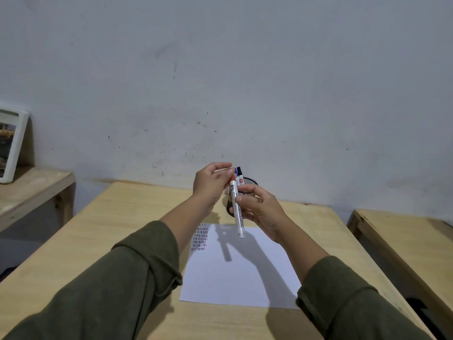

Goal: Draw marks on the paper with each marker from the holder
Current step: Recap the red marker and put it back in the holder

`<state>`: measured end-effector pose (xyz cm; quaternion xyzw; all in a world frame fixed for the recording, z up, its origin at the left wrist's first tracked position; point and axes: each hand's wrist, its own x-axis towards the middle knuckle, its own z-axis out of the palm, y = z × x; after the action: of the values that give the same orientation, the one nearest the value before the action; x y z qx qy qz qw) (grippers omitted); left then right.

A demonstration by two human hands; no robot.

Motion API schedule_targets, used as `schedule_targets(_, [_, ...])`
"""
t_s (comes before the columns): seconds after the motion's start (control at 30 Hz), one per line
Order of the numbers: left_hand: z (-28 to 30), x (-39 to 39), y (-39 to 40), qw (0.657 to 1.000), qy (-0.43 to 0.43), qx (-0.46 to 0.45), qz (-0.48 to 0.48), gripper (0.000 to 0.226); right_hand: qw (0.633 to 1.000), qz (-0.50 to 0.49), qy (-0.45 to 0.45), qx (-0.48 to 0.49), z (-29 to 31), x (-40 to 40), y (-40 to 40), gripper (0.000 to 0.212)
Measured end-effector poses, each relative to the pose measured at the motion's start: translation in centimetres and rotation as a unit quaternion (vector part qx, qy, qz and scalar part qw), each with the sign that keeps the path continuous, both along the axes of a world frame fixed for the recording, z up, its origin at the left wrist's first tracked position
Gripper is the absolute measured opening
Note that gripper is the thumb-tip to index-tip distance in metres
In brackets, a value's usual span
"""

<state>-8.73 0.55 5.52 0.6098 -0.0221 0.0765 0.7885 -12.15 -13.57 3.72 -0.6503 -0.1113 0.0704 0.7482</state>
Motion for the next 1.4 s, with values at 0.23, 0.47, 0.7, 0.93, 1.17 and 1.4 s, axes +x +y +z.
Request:
schedule_targets(0.23, [-1.1, 4.1, 0.2, 0.973, 0.006, 0.230, 0.032, 0.031, 0.980, -0.074, -0.079, -0.166, 1.6, 5.5, -1.6, 0.077])
schedule_targets(0.47, [-3.1, 7.9, -0.7, 0.916, 0.041, 0.399, -0.022, 0.059, 0.910, -0.162, -0.175, -0.339, 3.7, 11.9, -2.3, 0.077])
schedule_targets(0.7, [-4.4, 9.8, -1.1, 0.878, 0.048, 0.471, -0.063, 0.068, 0.881, -0.185, -0.189, -0.393, 1.8, 15.2, -1.6, 0.071])
schedule_targets(0.93, [-4.9, 10.2, -0.8, 0.897, 0.042, 0.433, -0.075, 0.051, 0.845, -0.174, -0.167, -0.476, -1.0, 16.2, -1.7, 0.072])
schedule_targets(1.17, [-4.9, 10.1, -0.9, 0.890, 0.032, 0.450, -0.066, 0.046, 0.846, -0.154, -0.160, -0.484, -1.4, 15.9, -1.9, 0.075])
schedule_targets(1.4, [-4.2, 9.8, -1.4, 0.872, 0.038, 0.481, -0.082, 0.047, 0.853, -0.143, -0.145, -0.481, -1.5, 15.6, -2.2, 0.085])
